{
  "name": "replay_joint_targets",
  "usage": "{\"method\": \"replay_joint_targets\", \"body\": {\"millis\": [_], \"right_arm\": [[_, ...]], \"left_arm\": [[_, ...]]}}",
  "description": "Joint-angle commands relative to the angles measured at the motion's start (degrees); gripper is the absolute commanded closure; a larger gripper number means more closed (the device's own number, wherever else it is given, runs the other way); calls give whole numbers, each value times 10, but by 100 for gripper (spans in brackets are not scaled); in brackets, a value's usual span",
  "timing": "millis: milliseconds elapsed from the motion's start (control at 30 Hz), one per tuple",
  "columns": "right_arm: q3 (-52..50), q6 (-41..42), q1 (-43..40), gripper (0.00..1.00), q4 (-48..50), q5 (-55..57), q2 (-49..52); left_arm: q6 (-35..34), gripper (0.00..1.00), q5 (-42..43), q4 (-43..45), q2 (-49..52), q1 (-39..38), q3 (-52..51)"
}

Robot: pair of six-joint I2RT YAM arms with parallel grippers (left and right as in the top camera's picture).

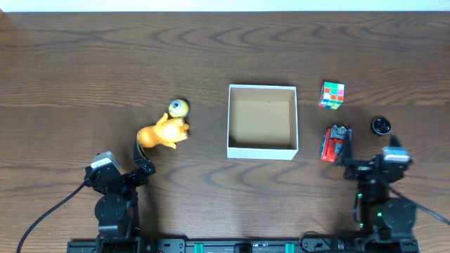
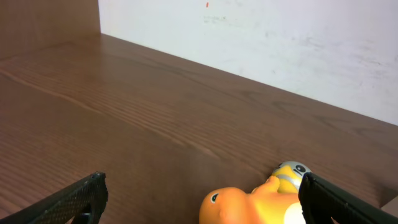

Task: Pack container
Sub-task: 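Move the right gripper over the red toy robot and grasp it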

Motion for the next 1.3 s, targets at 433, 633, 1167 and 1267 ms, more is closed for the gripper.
{"method": "replay_joint_targets", "body": {"millis": [433, 633, 1167, 1267], "right_arm": [[569, 71, -5, 1, -442, 9, 613], [614, 71, -5, 1, -485, -26, 741], [608, 151, -5, 1, -581, -70, 811], [589, 155, -5, 1, -584, -56, 811]], "left_arm": [[10, 2, -5, -2, -3, 2, -17], [10, 2, -5, -2, -3, 2, -17], [10, 2, -5, -2, -3, 2, -17], [10, 2, -5, -2, -3, 2, -17]]}}
